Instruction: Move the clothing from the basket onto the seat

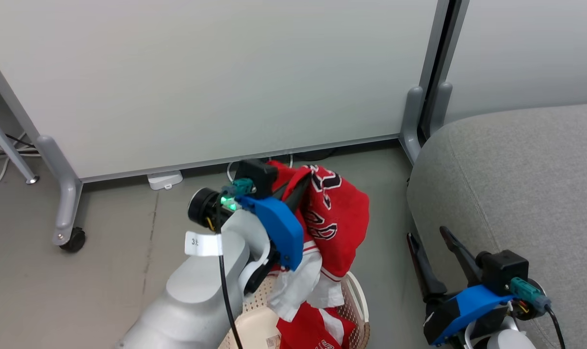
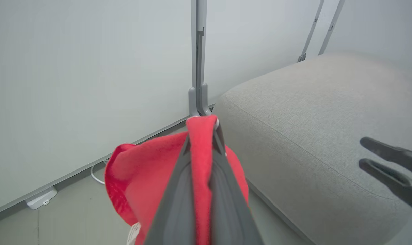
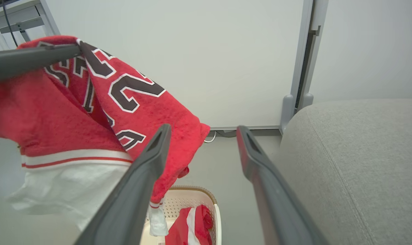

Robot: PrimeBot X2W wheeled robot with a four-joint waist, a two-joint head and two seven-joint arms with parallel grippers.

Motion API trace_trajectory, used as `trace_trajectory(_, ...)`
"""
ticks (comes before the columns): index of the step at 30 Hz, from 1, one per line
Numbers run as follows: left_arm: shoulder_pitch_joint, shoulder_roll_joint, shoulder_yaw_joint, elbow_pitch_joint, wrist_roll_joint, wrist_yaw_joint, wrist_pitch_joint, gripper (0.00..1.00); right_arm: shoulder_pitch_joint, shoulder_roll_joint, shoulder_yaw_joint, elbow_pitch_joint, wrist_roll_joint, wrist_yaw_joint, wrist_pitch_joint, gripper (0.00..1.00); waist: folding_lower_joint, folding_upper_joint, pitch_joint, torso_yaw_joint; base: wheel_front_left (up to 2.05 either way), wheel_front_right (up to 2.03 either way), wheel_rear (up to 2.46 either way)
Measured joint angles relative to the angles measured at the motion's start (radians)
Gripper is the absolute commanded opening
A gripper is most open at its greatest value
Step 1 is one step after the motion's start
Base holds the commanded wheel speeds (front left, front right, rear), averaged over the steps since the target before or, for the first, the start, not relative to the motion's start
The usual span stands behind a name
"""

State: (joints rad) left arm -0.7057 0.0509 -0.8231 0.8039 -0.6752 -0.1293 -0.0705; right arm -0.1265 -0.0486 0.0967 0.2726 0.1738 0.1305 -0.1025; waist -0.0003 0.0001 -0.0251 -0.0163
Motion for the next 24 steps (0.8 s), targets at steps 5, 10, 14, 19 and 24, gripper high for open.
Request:
trace_trajectory(5,-0.047,0.0,-0.036,-0.048,-0.064,0.0,0.01,0.0,0.014,0.0,0.011,-0.021,0.0,0.0,0.015,1.0,0.0001,0.0,-0.015,0.003,0.0,0.0,0.0)
trace_trajectory(10,-0.075,0.0,-0.07,-0.069,-0.102,0.005,0.007,0.0,0.026,0.0,0.023,-0.033,0.0,0.0,0.031,1.0,0.0002,0.0,-0.017,-0.001,0.0,0.0,0.0)
trace_trajectory(14,-0.08,-0.001,-0.097,-0.068,-0.116,0.022,-0.012,0.0,0.028,0.0,0.03,-0.04,0.0,0.0,0.036,1.0,0.0003,0.0,-0.016,-0.008,0.0,0.0,0.0)
trace_trajectory(19,-0.08,-0.001,-0.128,-0.063,-0.142,0.032,-0.021,0.0,0.029,0.0,0.036,-0.042,0.001,0.0,0.041,1.0,0.0003,0.0,-0.015,-0.012,0.0,0.0,0.0)
trace_trajectory(24,-0.087,-0.001,-0.162,-0.07,-0.167,0.032,-0.025,0.0,0.021,0.0,0.078,-0.028,0.016,0.0,0.051,1.0,0.0003,0.0,-0.013,-0.008,0.0,0.0,0.0)
